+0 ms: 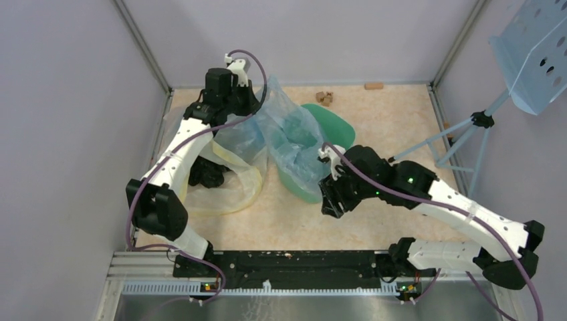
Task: Put the trash bags into the trash bin
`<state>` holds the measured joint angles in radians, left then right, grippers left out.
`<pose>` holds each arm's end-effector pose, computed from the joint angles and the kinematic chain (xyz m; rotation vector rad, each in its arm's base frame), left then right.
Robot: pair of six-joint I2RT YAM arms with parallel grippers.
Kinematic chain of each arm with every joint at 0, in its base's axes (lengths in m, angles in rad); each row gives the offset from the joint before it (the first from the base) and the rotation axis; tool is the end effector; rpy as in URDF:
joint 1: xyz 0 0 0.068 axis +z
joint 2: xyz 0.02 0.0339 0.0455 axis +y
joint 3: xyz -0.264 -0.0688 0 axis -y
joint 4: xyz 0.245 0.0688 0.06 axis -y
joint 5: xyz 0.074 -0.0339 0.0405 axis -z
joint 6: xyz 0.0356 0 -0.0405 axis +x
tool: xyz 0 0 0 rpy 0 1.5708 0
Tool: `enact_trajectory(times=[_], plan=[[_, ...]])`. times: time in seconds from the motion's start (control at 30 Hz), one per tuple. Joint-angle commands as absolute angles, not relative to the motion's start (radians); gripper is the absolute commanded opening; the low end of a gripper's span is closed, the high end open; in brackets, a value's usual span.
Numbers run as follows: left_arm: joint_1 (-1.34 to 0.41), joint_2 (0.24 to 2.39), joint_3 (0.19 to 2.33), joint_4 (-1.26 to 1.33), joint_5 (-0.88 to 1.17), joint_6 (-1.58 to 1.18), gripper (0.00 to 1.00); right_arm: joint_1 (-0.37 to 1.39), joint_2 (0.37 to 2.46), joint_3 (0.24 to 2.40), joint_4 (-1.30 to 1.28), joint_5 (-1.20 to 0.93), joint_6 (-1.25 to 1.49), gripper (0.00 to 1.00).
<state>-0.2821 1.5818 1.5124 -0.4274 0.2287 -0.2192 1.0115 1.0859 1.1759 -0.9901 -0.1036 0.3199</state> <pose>0.3503 -0.1099 0.3686 0.2089 2.0882 -0.5421 0.1049 0.1745 0.3431 -0.9243 2.4272 0.6648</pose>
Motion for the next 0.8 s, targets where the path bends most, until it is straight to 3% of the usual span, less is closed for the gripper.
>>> enact_trajectory(times=[0.0, 0.13, 0.4, 0.57, 0.77], plan=[[-0.273, 1.584, 1.518, -0.335, 0.275, -0.25, 0.01, 1.024, 0.989, 1.305, -1.021, -0.036, 0.322, 0.58], [-0.273, 1.582, 1.507, -0.334, 0.283, -0.256, 0.02, 1.023, 0.979, 1.387, -1.02, -0.003, 0.318, 0.63], [-0.273, 1.575, 1.484, -0.324, 0.292, -0.271, 0.02, 0.994, 1.125, 1.605, -0.993, 0.267, 0.352, 0.68], [-0.273, 1.571, 1.473, -0.319, 0.296, -0.273, 0.02, 0.816, 1.202, 1.618, -0.88, 0.149, 0.364, 0.63], [-0.273, 1.582, 1.46, -0.312, 0.306, -0.274, 0.02, 0.75, 1.287, 1.626, -0.797, 0.022, 0.354, 0.54]])
